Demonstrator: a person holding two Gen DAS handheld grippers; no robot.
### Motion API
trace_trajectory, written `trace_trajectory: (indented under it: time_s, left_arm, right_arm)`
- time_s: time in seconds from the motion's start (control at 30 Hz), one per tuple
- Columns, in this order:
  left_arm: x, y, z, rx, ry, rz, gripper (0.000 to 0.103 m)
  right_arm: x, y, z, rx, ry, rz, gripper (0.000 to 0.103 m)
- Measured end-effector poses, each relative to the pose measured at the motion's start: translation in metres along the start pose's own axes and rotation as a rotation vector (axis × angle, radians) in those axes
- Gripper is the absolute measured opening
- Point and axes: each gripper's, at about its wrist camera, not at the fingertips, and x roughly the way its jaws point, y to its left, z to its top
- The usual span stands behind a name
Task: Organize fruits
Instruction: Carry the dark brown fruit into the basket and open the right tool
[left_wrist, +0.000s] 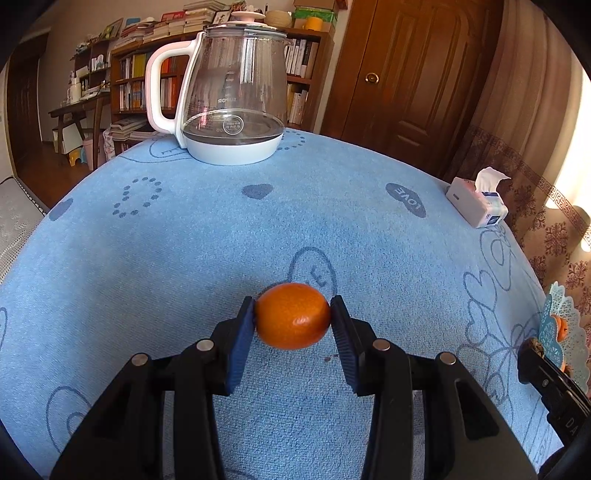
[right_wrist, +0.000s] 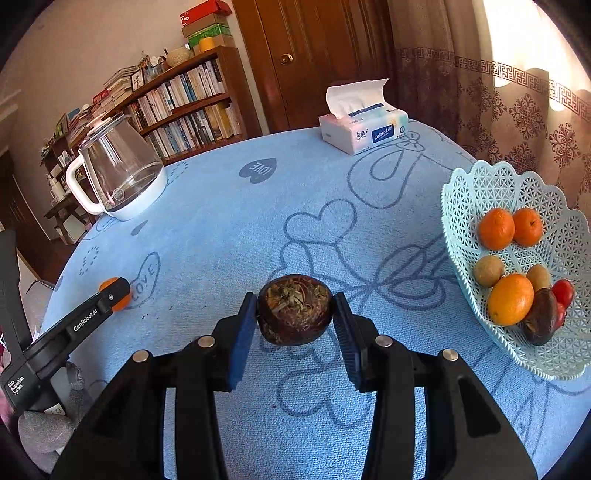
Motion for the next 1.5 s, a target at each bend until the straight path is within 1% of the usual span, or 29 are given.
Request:
trace_trajectory:
  time_s: [0.23,0.5,0.8,0.93,1.07,1.2,1.4,1.5]
  left_arm:
    - [0.001,-0.001,-0.001,0.005,0.003,-0.001,0.042]
    - [0.001,-0.002,-0.001,0.009,0.005,-0.002,0.042]
    - [0.001,-0.002,-0.002,0.010,0.005,-0.003,0.042]
    - [0.002,-0.003,-0.003,0.012,0.009,-0.007,0.042]
    - [0.002,-0.003,-0.003,0.013,0.009,-0.007,0.042]
    - [0.003,-0.004,-0.004,0.017,0.009,-0.009,0.042]
    - [0.003,-0.004,-0.004,0.018,0.010,-0.010,0.042]
    - [0.003,-0.004,-0.004,0.019,0.010,-0.010,0.042]
  right_arm:
    - [-0.021,-0.032,0.018,0.036,-0.063,-0.062,0.043]
    - [-0.043,-0.081,0.036,0.123,-0.119,-0.134,0.043]
    - [-0.045,-0.130,0.044,0.222,-0.119,-0.195,0.043]
    - [-0.038,-0.146,0.045,0.250,-0.101,-0.217,0.043]
    - [-0.029,-0.158,0.043,0.273,-0.074,-0.228,0.043]
    - [-0.026,-0.165,0.040,0.292,-0.076,-0.239,0.044]
    - [-0.035,-0.170,0.034,0.323,-0.103,-0.249,0.044]
    - [-0.044,-0.170,0.027,0.325,-0.135,-0.278,0.044]
